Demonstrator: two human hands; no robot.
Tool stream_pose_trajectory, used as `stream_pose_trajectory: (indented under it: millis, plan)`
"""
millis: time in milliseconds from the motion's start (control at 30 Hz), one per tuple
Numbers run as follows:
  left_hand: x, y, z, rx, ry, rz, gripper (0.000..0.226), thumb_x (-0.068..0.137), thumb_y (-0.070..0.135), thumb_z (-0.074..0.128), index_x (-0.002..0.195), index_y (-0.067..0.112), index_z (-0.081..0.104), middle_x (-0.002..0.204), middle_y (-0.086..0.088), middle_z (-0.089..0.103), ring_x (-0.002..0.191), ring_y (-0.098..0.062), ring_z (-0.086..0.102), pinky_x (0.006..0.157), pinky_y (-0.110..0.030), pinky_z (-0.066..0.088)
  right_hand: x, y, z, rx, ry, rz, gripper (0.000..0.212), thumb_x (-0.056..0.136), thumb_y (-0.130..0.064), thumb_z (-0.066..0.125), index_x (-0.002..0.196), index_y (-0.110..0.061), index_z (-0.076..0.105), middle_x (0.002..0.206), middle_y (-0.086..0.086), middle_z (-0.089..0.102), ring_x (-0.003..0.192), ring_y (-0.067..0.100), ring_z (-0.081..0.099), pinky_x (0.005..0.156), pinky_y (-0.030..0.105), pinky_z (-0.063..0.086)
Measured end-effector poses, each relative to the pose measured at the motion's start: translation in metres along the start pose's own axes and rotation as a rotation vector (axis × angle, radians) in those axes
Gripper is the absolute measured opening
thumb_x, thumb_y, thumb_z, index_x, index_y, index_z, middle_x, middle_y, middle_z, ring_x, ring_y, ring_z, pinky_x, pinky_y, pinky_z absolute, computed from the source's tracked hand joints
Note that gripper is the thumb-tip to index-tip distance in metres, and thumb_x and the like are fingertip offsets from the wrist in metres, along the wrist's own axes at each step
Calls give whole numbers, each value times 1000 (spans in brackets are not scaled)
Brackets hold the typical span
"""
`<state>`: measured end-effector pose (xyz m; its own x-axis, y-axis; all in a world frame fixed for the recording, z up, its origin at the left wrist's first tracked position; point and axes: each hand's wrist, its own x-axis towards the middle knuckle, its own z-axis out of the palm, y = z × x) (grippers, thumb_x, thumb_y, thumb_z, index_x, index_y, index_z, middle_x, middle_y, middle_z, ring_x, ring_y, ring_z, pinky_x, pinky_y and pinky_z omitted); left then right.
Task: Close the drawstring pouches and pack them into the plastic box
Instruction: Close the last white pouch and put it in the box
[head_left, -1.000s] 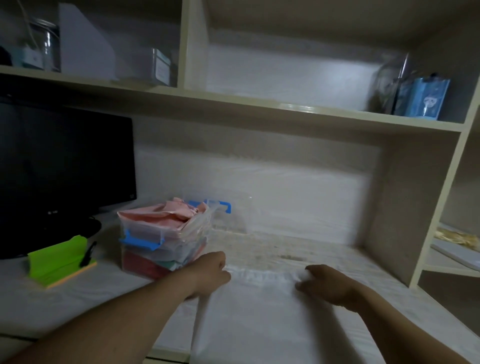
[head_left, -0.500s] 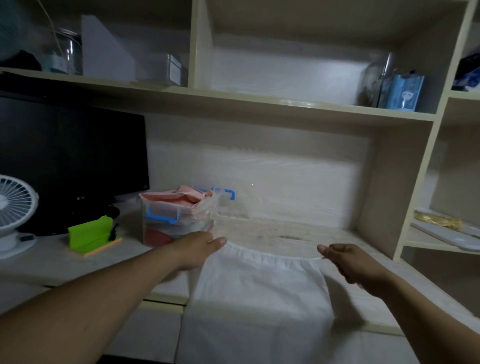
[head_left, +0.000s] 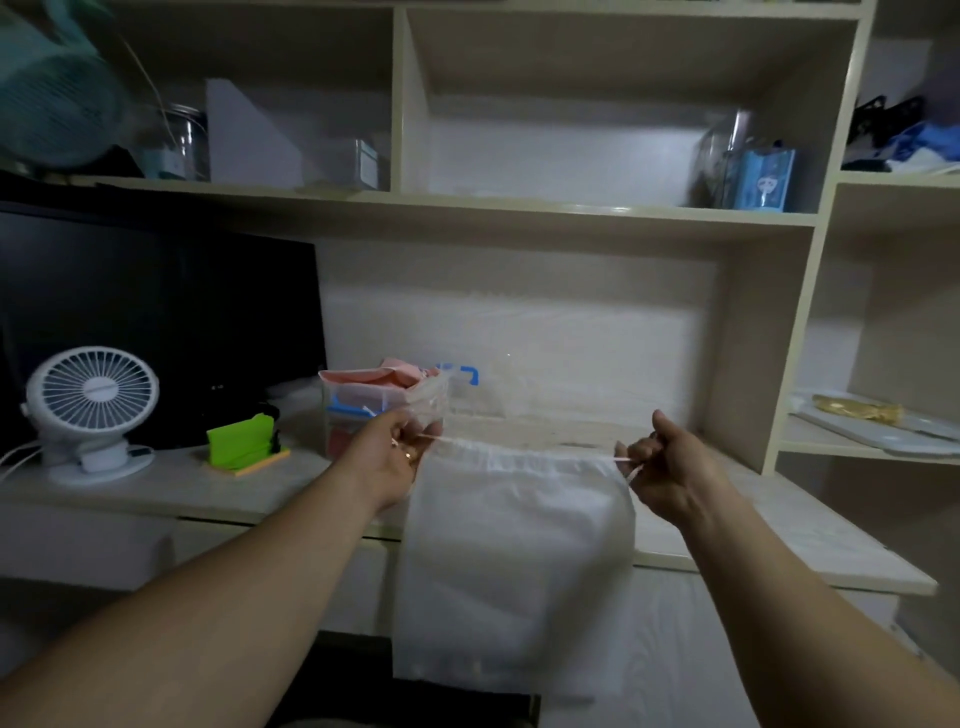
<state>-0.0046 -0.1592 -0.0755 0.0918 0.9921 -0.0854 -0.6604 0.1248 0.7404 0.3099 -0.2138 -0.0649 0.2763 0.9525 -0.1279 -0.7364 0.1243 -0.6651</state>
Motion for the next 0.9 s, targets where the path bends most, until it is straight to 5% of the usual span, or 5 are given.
stream_pose_trajectory:
  millis: [167, 333, 467, 700, 900]
  plan:
    - [12, 10, -20, 288, 20, 61, 29, 105, 14, 48, 77, 21, 42, 54, 5, 27, 35, -6, 21, 32, -16, 22, 11, 13, -16, -219, 73, -10, 47, 106, -30, 54, 67, -24, 29, 50, -5, 19, 37, 11, 18, 33, 22, 15]
    - [-2, 18, -39, 1164, 100, 434, 26, 107, 19, 49, 100, 0, 65, 63, 2, 42, 51, -12, 37, 55, -48, 47, 18, 5, -35, -414, 148, -101, 38, 107, -26, 51, 74, -23, 32, 46, -4, 21, 37, 12, 17, 37, 25, 15]
    - [-5, 20, -56, 1483, 94, 601, 29, 105, 11, 47, 78, 17, 55, 80, -6, 59, 81, -25, 55, 65, -34, 31, 17, 2, -34, -545, 163, -188, 39, 107, -26, 52, 73, -20, 33, 47, -1, 25, 38, 14, 20, 41, 27, 17]
    - [-9, 23, 7, 1566, -278, 587, 33, 106, 48, 48, 104, 21, 67, 116, 1, 70, 111, -22, 63, 103, -38, 45, -18, -2, 58, -775, -162, -354, 35, 108, -34, 51, 79, -13, 54, 61, 4, 60, 59, 22, 60, 61, 33, 47]
    - [-44, 6, 88, 1464, -447, 572, 28, 109, 42, 42, 92, 22, 53, 69, 8, 48, 63, -10, 47, 58, -24, 37, -63, 15, 135, -1260, -509, -532, 38, 99, -47, 63, 92, -11, 76, 97, 7, 78, 99, 25, 72, 95, 40, 56]
